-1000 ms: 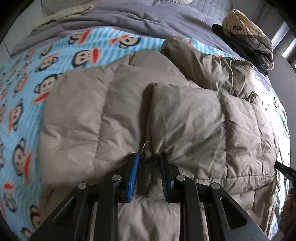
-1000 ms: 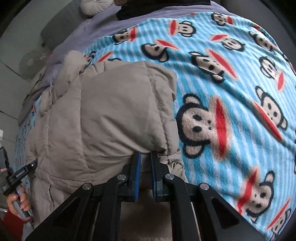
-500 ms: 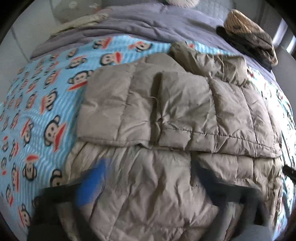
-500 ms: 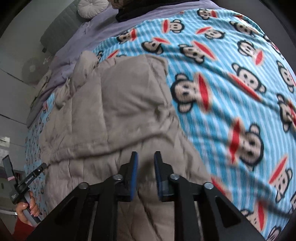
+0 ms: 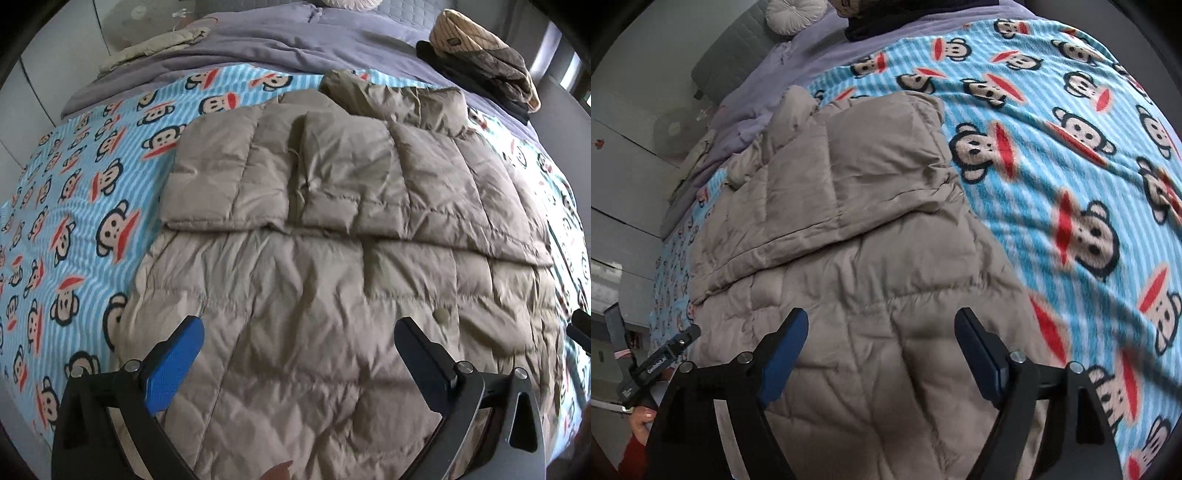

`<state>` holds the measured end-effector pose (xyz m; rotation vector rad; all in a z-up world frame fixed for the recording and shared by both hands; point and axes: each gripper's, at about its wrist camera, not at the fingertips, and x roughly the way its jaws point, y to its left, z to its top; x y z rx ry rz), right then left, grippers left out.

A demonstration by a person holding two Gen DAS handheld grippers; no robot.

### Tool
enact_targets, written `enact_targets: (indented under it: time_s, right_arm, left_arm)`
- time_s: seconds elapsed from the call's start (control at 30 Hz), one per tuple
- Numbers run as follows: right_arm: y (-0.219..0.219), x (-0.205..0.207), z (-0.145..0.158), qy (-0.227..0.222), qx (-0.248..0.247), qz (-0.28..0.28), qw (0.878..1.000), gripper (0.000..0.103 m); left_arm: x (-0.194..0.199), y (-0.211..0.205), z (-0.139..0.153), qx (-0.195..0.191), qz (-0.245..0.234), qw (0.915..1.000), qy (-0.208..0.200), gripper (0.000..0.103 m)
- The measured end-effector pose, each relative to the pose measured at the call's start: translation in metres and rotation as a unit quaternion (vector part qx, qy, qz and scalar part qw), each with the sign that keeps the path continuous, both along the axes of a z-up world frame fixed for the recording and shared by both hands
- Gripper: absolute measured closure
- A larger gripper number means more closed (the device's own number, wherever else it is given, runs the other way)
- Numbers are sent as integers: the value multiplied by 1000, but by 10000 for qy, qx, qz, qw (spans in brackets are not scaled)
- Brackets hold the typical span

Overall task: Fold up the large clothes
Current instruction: 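Release the sleeve with the right gripper and withdraw both grippers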

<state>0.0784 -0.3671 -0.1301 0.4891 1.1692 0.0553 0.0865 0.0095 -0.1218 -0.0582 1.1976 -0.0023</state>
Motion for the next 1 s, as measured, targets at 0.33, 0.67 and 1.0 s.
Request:
enact_targets:
  time_s: [0.33,0.67,1.0]
  right_arm:
    - [33,-31,2,201,194,-224,9994,0]
    - [68,-65,20,612,474,-660,9948,0]
    - [95,-99,42,841,291,-839,9925,0]
  left_arm:
    - [-27,19,7,146,-313,9991,231,0]
    - [-57,49,33,-122,-770,9961,425,0]
    - [-88,66,51,-129,-856,9947,551,0]
